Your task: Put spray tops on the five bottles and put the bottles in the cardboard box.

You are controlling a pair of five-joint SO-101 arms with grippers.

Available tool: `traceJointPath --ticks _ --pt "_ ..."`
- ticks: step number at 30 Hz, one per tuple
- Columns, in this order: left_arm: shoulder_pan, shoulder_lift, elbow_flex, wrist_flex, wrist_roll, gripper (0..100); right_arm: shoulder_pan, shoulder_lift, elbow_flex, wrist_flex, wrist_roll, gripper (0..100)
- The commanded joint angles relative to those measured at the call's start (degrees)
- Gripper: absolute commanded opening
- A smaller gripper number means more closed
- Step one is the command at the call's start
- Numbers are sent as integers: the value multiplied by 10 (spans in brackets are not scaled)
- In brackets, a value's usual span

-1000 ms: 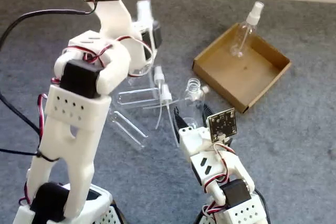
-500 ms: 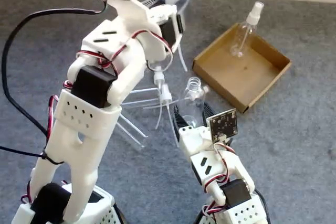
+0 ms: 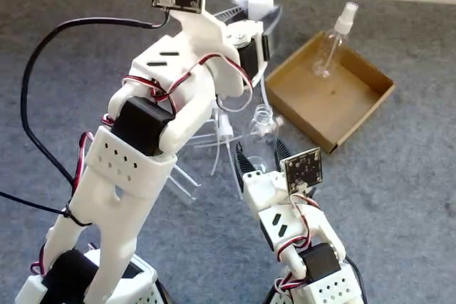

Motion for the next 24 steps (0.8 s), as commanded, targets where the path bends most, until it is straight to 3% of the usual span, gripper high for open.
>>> traceJointPath --ticks 1,8,13,19,24 --pt "7 -23 34 -10 7 4 -5 -10 94 1 -1 128" --pt "12 -23 72 -8 8 4 -5 -10 94 3 -1 128" --pt "54 -32 117 -6 8 4 -5 -10 94 3 -1 128" --pt "82 -124 240 -11 7 4 -5 -10 94 3 -1 128" --pt "77 -204 378 -91 7 4 -5 -10 94 4 -1 128"
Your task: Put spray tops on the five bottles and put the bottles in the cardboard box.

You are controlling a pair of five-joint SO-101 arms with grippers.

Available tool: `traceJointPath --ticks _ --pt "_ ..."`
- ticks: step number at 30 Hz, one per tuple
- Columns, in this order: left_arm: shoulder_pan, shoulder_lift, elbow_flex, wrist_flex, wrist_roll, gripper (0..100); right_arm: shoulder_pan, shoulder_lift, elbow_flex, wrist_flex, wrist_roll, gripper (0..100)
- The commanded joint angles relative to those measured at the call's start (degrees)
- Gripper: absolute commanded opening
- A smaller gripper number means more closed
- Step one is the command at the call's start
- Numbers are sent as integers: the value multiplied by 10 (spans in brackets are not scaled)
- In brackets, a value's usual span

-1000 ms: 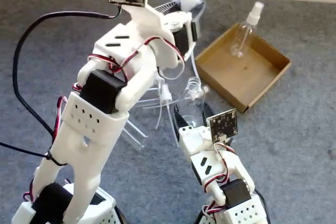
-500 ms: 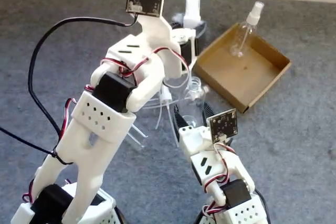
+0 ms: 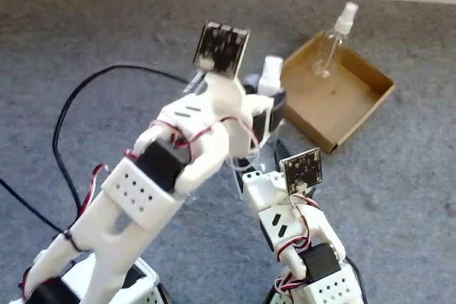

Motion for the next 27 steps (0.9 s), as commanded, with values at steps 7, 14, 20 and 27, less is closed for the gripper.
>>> traceJointPath --ticks 7,14,20,27 --pt "8 -158 231 -201 6 5 -3 -8 94 5 -2 128" --pt "8 -189 254 -198 -69 90 -3 -8 94 5 -2 128" --pt "7 -189 253 -165 -69 219 -3 -7 94 5 -2 128" --pt "6 -190 250 -165 -71 239 -3 -6 94 5 -2 128"
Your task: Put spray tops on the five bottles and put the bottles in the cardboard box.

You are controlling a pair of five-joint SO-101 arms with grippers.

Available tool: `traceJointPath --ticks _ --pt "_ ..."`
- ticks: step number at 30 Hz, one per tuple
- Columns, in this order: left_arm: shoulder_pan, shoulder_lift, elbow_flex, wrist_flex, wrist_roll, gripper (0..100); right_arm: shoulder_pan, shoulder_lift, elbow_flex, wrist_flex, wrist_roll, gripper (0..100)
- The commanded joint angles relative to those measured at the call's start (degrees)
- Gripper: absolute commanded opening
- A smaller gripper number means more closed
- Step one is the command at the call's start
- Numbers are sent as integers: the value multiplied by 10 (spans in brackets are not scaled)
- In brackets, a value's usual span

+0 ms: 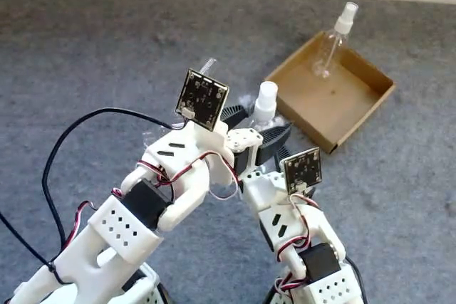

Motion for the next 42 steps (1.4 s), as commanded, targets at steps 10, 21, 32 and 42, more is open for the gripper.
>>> traceJointPath --ticks 10,21,32,42 --pt "-15 -18 -139 161 -9 239 -4 -6 94 0 -1 128" --pt "-32 -68 -152 213 -11 236 -4 -6 94 0 -1 128" --pt "-115 -284 59 226 -11 235 -4 -11 93 -82 -1 128" --pt "-118 -449 262 226 -11 235 -4 -11 82 -123 -1 128"
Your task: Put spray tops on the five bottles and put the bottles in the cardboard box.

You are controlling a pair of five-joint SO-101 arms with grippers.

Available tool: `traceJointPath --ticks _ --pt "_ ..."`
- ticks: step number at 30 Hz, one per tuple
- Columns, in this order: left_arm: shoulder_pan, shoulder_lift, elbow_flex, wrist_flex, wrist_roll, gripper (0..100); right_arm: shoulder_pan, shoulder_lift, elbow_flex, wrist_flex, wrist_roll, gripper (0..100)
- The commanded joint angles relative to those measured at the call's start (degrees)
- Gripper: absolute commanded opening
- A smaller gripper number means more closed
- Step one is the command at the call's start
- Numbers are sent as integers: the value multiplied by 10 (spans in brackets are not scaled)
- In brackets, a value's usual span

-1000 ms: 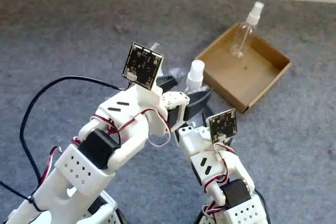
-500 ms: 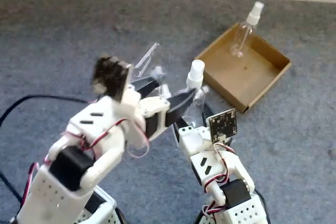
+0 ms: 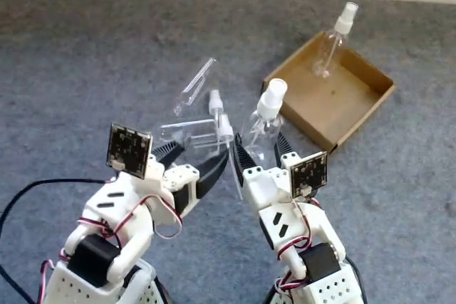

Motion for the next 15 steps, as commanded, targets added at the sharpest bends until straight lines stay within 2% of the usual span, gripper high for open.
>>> traceJointPath --ticks 1,8,13,15 --pt "-4 -73 73 0 -4 235 -4 -11 80 -51 -1 128" --pt "0 -147 175 -9 0 235 27 -11 56 -58 -4 128" --pt "64 -143 231 -92 5 235 23 -11 36 -56 -5 128" --pt "82 -143 254 -133 37 235 22 -11 36 -55 -5 128"
